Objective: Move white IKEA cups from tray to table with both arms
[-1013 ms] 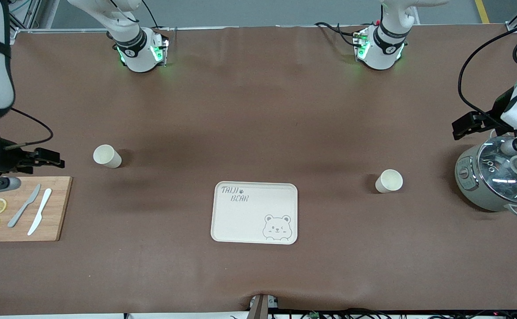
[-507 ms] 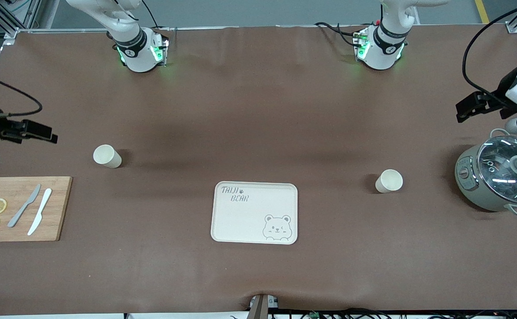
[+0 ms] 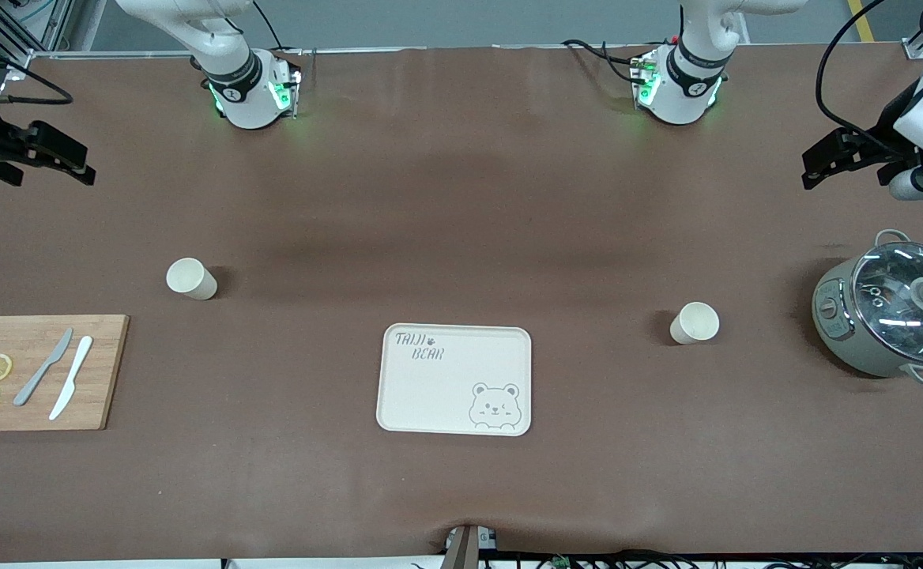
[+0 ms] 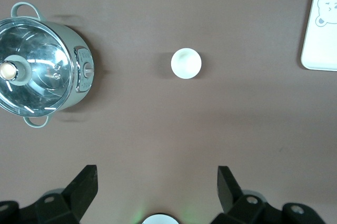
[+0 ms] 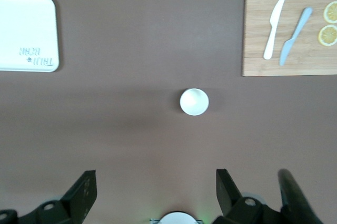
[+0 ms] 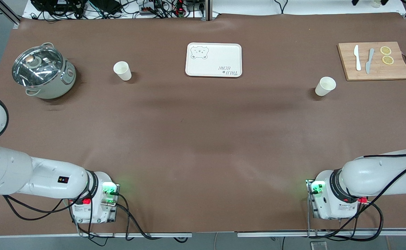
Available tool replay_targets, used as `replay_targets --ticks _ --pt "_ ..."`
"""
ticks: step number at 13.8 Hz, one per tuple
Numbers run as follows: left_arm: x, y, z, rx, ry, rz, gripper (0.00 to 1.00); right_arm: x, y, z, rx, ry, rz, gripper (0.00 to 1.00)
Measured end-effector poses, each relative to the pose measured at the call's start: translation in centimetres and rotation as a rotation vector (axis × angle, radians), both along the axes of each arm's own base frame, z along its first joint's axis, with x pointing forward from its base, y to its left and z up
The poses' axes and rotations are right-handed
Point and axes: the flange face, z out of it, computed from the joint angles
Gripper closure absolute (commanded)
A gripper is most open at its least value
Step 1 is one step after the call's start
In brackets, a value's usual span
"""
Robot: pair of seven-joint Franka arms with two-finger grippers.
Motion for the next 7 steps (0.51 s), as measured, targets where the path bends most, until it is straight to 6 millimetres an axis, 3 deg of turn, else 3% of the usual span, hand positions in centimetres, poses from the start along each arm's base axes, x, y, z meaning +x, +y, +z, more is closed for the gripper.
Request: replay_targets --ticks 7 --pt "0.2 -0.1 -0.2 -0.001 -0.001 -0.003 0.0 -0.6 -1.7 -1.9 0.002 -0.015 0.071 0.0"
